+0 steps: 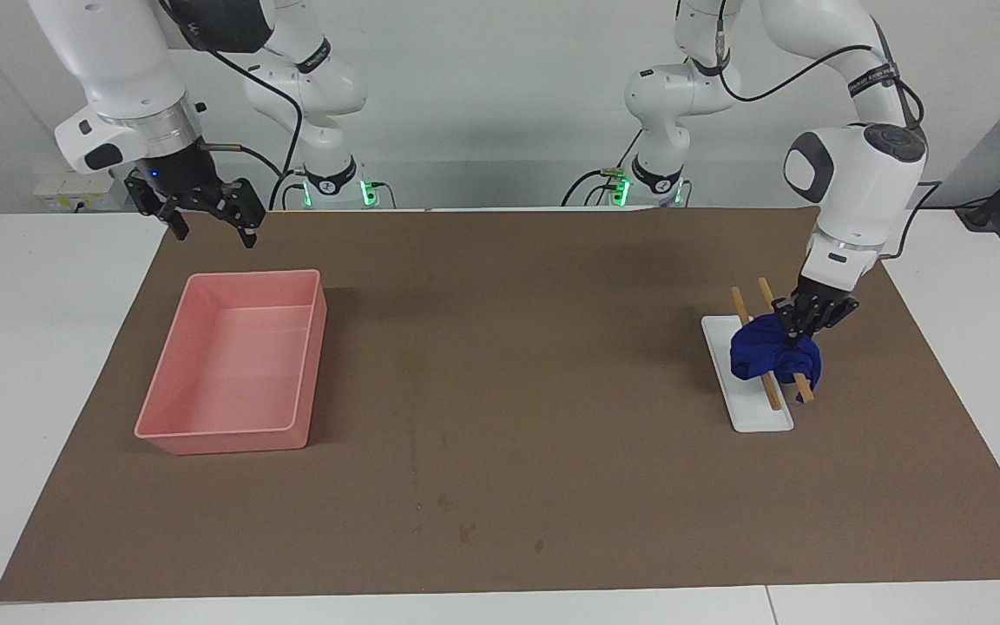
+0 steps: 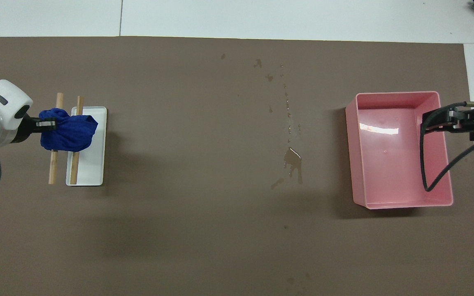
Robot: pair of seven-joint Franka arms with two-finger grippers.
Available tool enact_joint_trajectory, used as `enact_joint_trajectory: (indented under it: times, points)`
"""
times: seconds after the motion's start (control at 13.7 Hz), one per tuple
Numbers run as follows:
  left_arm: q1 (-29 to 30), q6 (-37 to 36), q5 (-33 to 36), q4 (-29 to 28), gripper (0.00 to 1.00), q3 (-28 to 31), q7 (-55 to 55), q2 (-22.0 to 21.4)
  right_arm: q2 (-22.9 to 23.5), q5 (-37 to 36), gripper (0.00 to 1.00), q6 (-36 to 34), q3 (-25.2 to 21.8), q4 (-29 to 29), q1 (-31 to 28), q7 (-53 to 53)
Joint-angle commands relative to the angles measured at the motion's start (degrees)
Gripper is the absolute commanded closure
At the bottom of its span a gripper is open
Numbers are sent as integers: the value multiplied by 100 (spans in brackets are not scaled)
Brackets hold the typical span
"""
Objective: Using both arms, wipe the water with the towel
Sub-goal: 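Lift the cloth with the left gripper while the right gripper approaches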
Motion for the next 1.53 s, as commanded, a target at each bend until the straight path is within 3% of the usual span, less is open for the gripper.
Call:
enact_joint_trajectory:
  times: [0.0, 0.22, 0.36, 0.51, 0.73, 1.02, 1.31, 1.46]
  points:
    - [28, -897, -5, 667, 100, -22, -128, 38, 13, 23, 0, -23, 19, 32, -22, 76]
    - [11, -2171, -547, 1257, 100, -31, -1055, -50, 22, 373, 0, -6, 19, 32, -22, 138]
    - [11, -2840, -1425, 1416, 100, -31, -2362, -163, 22, 663, 0, 20, 19, 40, -5, 339]
    - [-85, -3097, -2007, 1408, 100, -66, -4083, -252, 30, 980, 0, 213, 28, 67, 249, 1319]
    - [-174, -3194, -3156, 1373, 100, -232, -5660, -339, 65, 1051, 0, 520, 63, 75, 671, 3007]
    - [-218, -2976, -4055, 1390, 100, -742, -7551, -454, 118, 1718, 1, 1143, 63, 58, 1136, 5062]
    - [-227, -2476, -4803, 1347, 100, -1120, -8310, -700, 346, 2288, 5, 1716, 63, 75, 1734, 7068]
    - [-340, -1845, -4988, 1338, 100, -1348, -8634, -718, 443, 2571, 4, 1778, 63, 58, 1806, 7493]
